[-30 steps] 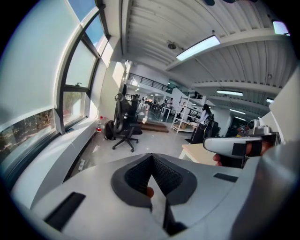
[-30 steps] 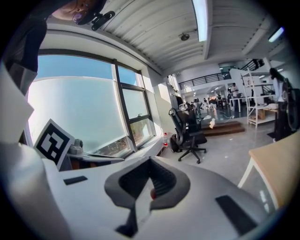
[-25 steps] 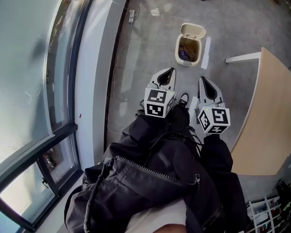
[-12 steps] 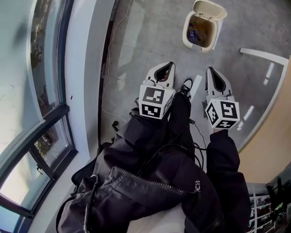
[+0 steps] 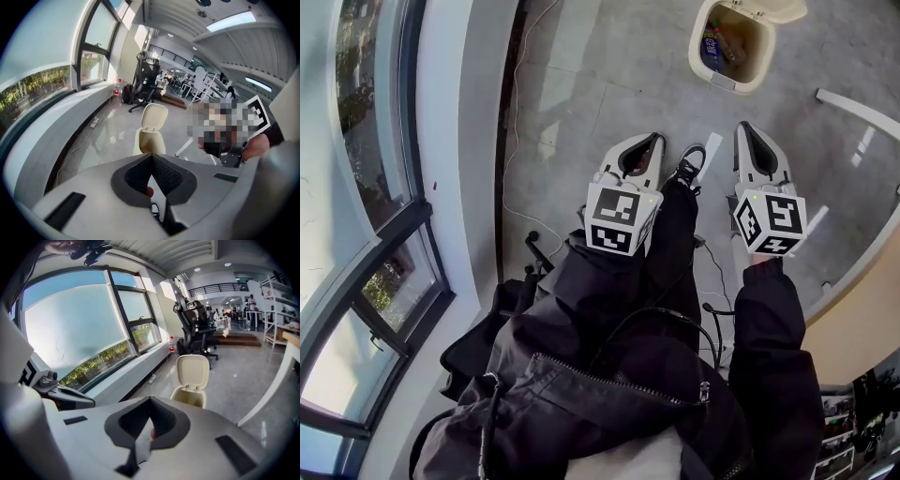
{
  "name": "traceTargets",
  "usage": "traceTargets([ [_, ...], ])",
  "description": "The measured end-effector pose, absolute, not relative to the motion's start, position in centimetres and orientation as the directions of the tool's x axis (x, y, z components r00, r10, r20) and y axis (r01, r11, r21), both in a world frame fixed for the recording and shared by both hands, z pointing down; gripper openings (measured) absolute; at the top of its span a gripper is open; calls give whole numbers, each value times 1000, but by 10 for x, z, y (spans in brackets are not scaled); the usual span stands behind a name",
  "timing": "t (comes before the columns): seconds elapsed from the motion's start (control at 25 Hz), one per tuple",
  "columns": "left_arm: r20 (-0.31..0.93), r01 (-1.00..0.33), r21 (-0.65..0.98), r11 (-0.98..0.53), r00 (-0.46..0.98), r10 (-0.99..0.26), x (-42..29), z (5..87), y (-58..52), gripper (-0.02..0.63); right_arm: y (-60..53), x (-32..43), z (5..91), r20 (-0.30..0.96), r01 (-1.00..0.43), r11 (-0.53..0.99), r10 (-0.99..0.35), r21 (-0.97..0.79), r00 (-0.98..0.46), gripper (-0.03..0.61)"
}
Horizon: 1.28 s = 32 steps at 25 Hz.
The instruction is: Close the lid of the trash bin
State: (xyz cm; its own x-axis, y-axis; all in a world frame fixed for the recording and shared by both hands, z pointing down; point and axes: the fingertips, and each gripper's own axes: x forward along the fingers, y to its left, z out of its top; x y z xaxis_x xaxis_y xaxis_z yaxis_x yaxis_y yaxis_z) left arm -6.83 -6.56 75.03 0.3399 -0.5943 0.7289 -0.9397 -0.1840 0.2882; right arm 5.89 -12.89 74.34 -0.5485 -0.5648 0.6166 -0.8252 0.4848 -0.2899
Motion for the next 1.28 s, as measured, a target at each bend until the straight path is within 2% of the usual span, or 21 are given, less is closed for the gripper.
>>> traceTargets([
  [0.48, 784, -940, 297, -169, 341, -518, -75, 794, -40, -5, -157, 53, 797, 639, -806, 533, -531, -258, -556, 3],
  [1.0, 800, -941, 312, -128, 333, -500, -88, 807, -47, -5, -321, 78, 781, 609, -760, 650, -601, -4, -518, 3],
  [1.28, 811, -945, 312, -101, 320, -490, -100, 813, -44, -5, -403, 80, 781, 637, -725, 678, -612, 117, -469, 61],
])
